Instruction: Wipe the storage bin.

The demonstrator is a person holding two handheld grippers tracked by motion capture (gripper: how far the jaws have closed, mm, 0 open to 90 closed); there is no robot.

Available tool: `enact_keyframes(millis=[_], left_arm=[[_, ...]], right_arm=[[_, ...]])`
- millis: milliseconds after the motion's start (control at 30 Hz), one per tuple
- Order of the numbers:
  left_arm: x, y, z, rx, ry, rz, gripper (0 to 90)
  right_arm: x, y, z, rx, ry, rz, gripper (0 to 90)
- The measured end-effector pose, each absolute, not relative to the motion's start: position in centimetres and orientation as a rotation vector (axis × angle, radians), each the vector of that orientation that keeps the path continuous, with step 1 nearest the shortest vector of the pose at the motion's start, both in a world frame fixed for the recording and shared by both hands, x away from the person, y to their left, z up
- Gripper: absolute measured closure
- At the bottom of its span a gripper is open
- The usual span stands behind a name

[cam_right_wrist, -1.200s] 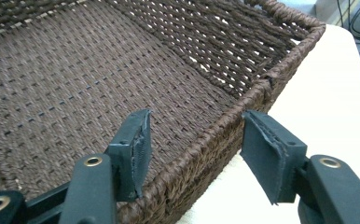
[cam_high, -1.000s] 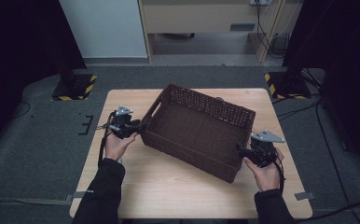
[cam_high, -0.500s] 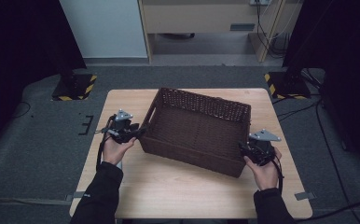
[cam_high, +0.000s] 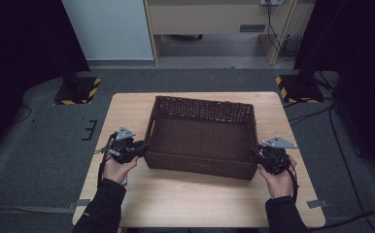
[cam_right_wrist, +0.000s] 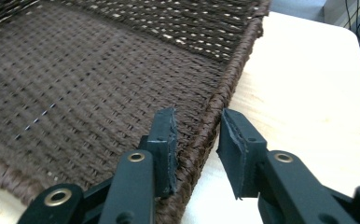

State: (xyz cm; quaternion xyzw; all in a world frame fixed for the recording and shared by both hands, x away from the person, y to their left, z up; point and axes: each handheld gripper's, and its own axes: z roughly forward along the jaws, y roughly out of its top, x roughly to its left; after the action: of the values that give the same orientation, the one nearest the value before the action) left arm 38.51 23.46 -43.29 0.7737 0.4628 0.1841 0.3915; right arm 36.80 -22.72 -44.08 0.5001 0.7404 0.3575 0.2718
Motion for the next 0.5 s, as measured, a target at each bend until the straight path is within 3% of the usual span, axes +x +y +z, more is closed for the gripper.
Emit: enact_keyframes(millis=[500], left_arm=[[36.3, 24.6, -43.4, 1.946, 1.164, 0.481, 65.9]], right_arm=[[37.3, -21.9, -44.4, 1.312, 1.996, 0.993, 69.0]])
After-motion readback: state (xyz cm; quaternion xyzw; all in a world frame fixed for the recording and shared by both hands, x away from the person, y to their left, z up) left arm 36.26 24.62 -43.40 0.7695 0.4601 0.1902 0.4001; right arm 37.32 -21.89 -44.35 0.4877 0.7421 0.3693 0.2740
